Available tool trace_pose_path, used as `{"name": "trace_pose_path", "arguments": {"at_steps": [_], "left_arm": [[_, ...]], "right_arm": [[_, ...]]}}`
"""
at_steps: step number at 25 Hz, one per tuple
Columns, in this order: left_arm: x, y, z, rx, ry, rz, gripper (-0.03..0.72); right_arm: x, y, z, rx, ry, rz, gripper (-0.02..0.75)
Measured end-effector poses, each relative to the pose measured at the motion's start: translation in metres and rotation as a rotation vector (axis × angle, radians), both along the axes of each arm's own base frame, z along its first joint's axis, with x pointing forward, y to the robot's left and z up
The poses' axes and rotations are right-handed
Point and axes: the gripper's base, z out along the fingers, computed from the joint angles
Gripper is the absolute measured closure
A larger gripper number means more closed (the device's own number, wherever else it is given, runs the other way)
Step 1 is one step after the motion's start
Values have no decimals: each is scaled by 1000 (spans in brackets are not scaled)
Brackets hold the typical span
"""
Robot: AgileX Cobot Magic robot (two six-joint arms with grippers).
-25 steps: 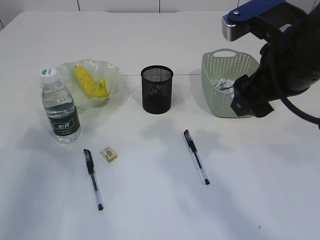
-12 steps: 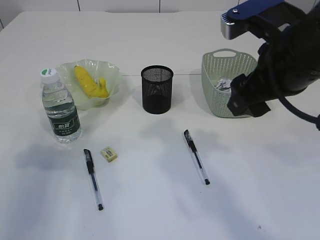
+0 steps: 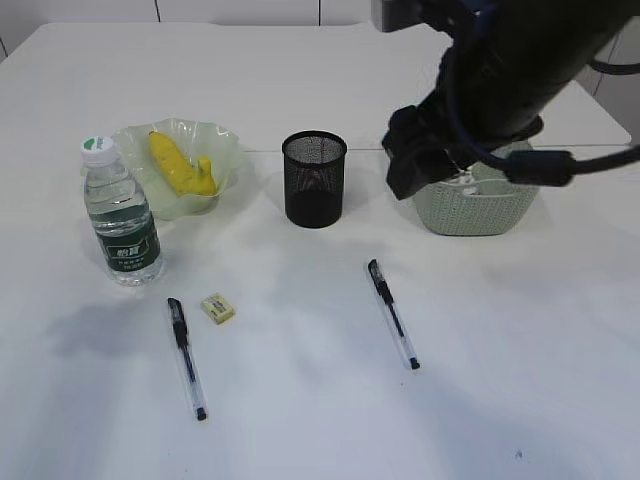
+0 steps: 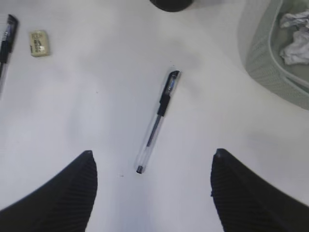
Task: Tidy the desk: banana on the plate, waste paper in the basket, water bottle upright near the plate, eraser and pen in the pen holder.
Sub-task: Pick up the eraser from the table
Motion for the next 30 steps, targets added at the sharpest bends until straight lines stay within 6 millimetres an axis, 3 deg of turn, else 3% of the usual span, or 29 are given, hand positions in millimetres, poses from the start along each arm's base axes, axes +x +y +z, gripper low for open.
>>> {"name": "trace_pose_path", "arguments": {"at_steps": [5, 9, 16, 21, 30], "left_arm": [[0, 0, 0, 1, -6, -2, 155], [0, 0, 0, 3, -6, -4, 170], [0, 0, 0, 4, -6, -7, 191], [0, 0, 0, 4, -6, -7, 223], [1, 0, 0, 4, -10, -6, 241]], "right_arm": [[27, 28, -11, 19, 76, 56, 195], [39, 65, -31, -11, 101, 128, 195], [52, 129, -83, -47, 173, 193, 195], [64, 148, -108, -50, 204, 166, 195], [78, 161, -128, -34, 204, 147, 195]]}}
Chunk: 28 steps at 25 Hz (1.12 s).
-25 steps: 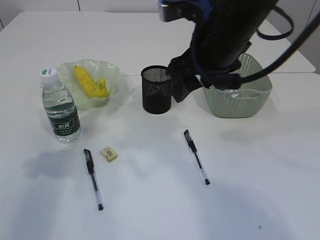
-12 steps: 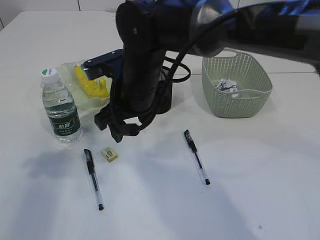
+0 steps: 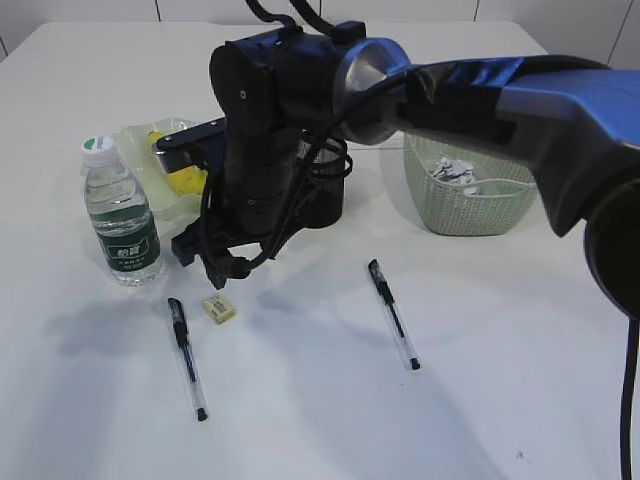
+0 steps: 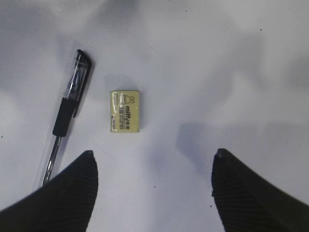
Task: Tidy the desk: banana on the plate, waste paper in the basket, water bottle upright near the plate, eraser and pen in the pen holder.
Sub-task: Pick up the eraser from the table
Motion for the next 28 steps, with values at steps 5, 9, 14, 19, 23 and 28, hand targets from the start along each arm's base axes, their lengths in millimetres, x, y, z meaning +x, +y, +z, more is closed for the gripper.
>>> {"name": "trace_pose_path", "arguments": {"at_steps": [5, 9, 14, 19, 23, 28], "left_arm": [[0, 0, 0, -5, -1, 2, 241], [0, -1, 0, -7, -1, 3, 241], [0, -1, 0, -13, -1, 5, 243], [0, -1, 0, -17, -2, 6, 245], [0, -2, 0, -21, -2, 8, 246], [0, -2, 0, -23, -2, 8, 245]], "right_arm": [[2, 5, -8, 33, 18, -9, 196], [5, 11, -20, 48, 38, -15, 197], [6, 12, -27, 52, 49, -18, 197], [7, 14, -37, 50, 58, -20, 200], [7, 17, -45, 56, 68, -21, 202], [3, 27, -52, 58, 65, -3, 202]]}}
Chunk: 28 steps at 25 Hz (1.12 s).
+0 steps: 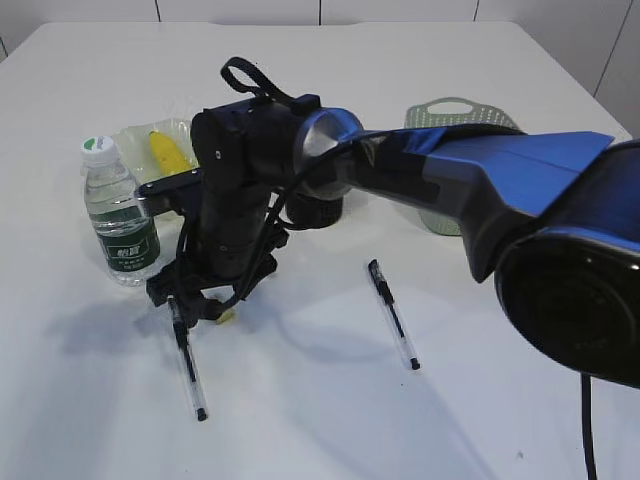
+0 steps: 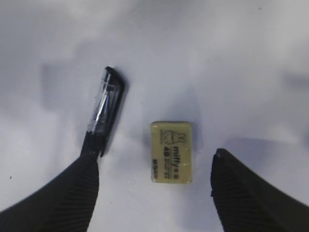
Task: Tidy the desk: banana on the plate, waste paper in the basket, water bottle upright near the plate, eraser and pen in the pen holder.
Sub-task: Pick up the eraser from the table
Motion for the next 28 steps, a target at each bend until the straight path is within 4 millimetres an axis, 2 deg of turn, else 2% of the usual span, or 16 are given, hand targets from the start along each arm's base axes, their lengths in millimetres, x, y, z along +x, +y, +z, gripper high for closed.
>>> {"name": "trace_pose_path", "arguments": {"at_steps": [18, 22, 28], "left_arm": [[0, 0, 0, -1, 0, 0, 251], [0, 0, 0, -1, 0, 0, 251], [0, 0, 0, -2, 0, 1, 263]], "right_arm": [[1, 2, -7, -36, -38, -6, 239], [2, 2, -6, -32, -42, -6, 267], [2, 2, -14, -43, -30, -6, 287]]}}
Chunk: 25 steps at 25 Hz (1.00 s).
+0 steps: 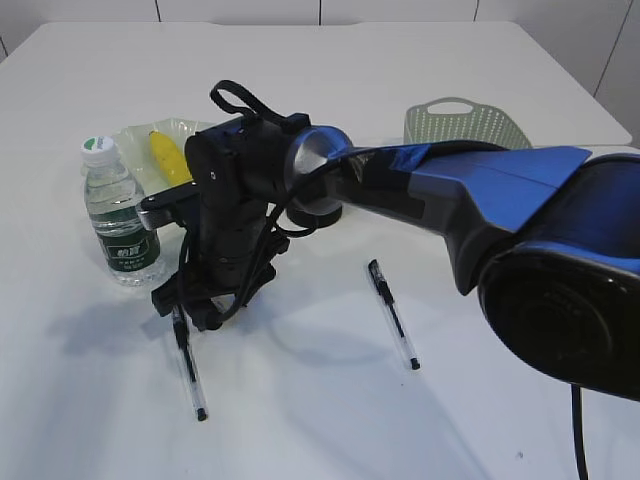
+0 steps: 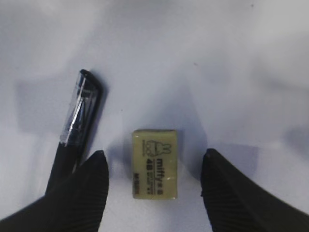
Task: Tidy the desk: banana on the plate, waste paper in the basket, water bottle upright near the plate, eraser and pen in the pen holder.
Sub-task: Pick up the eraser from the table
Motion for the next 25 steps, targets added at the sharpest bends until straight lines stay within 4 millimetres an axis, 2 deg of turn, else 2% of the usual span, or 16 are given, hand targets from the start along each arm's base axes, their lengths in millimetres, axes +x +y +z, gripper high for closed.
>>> {"name": "trace_pose_path", "arguments": {"at_steps": [5, 11, 13, 20, 25], "left_arm": [[0, 0, 0, 0, 0, 0, 264], [0, 0, 0, 0, 0, 0, 274], [0, 0, 0, 0, 0, 0, 277], [0, 0, 0, 0, 0, 0, 279], [0, 0, 0, 0, 0, 0, 280]], "right_arm": [[0, 0, -1, 2, 5, -2, 311], [0, 1, -1, 7, 7, -3, 472], [0, 1, -1, 7, 7, -3, 499], [-1, 0, 3, -8, 25, 0, 510], [-3, -2, 20, -17, 25, 4, 510]]}}
